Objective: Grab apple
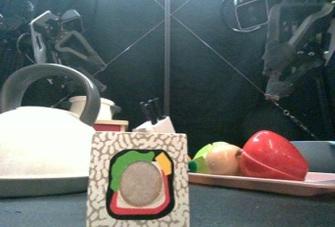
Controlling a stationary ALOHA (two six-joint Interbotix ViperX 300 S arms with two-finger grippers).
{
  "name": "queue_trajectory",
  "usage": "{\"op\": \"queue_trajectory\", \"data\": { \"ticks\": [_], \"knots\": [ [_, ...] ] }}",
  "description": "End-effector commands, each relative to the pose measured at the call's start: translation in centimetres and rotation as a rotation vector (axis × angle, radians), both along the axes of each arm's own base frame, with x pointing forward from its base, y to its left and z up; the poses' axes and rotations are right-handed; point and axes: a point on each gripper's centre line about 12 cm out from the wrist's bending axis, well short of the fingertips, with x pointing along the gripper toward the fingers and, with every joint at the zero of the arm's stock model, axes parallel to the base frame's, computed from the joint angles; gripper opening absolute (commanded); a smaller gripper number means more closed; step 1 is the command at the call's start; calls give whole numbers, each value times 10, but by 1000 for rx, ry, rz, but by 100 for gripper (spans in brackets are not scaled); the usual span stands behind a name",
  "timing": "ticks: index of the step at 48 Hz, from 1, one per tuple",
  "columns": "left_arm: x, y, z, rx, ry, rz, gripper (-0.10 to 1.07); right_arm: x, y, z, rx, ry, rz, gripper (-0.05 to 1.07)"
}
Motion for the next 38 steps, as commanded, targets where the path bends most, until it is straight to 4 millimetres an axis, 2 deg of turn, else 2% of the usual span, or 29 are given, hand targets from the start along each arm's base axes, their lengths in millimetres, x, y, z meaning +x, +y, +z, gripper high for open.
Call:
{"op": "queue_trajectory", "data": {
  "ticks": [1,9,17,26,38],
  "knots": [
    [3,0,6,1,-23,2,94,2,8,15,-17,51,-70,85],
    [3,0,6,1,-24,1,94,-3,21,3,-149,166,-97,94],
    [3,0,6,1,-23,1,94,7,28,-17,-193,209,-82,104],
    [3,0,6,2,-23,0,94,13,31,-35,-220,245,-84,104],
    [3,0,6,1,-23,1,94,24,27,-43,-270,242,-72,104]
  ]
}}
